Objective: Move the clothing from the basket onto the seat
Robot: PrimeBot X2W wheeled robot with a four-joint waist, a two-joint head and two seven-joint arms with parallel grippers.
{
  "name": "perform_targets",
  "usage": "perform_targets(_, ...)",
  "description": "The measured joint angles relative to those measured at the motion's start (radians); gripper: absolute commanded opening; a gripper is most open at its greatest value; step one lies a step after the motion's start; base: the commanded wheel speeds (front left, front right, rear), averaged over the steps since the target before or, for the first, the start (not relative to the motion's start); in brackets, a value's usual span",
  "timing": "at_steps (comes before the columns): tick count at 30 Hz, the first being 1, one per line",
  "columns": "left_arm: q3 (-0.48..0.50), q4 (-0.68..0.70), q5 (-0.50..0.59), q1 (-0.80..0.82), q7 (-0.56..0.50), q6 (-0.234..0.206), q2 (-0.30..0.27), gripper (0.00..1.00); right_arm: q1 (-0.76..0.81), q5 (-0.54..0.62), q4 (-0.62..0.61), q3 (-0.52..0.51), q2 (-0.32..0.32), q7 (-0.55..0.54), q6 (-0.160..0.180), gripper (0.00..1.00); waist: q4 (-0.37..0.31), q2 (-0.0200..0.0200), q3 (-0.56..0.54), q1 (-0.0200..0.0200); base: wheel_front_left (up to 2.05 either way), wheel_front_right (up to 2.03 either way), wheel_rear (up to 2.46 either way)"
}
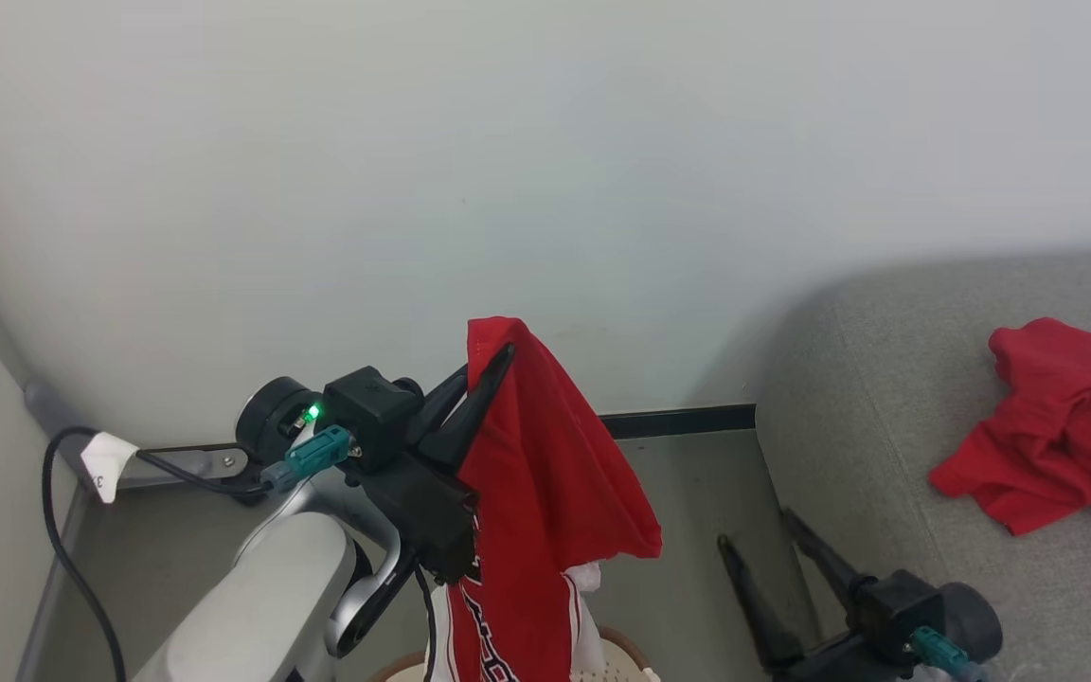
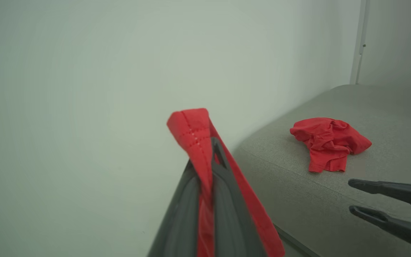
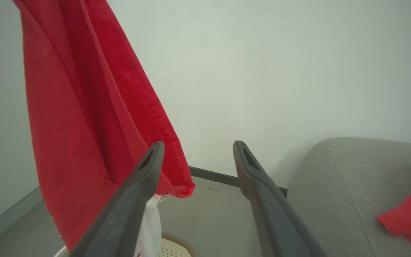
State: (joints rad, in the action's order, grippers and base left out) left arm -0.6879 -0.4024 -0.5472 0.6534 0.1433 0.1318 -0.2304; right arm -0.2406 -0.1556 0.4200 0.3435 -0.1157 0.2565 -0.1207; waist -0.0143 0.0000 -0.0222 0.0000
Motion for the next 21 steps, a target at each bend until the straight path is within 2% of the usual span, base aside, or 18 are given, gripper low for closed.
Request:
perform_targets(6,-0.002,0.019,-0.001,0.030,-0.026,0.000,0.008,0.00,-0.031,0.012,0.024,0.102,0.003,0.000,-0.003,1.00,0.001,0.0000,0.009,0.0000,0.00,0.00,0.00)
perform_targets(10,-0.004,0.026,0.000,0.050,-0.044,0.000,0.014,0.00,-0.067,0.005,0.042,0.221,0.000,0.000,-0.003,1.00,0.003,0.0000,0.015,0.0000,0.00,0.00,0.00)
perform_targets(16,-0.011,0.030,0.000,0.070,-0.067,0.000,0.032,0.00,-0.176,-0.032,0.081,0.379,-0.023,0.000,-0.003,1.00,0.007,0.0001,0.026,0.0000,0.00,0.00,0.00)
perform_targets(21,-0.023,0.034,0.000,0.093,-0.081,0.000,0.053,0.00,-0.258,-0.063,0.137,0.455,-0.025,0.000,-0.003,1.00,0.015,0.0000,0.034,0.0001,0.00,0.00,0.00)
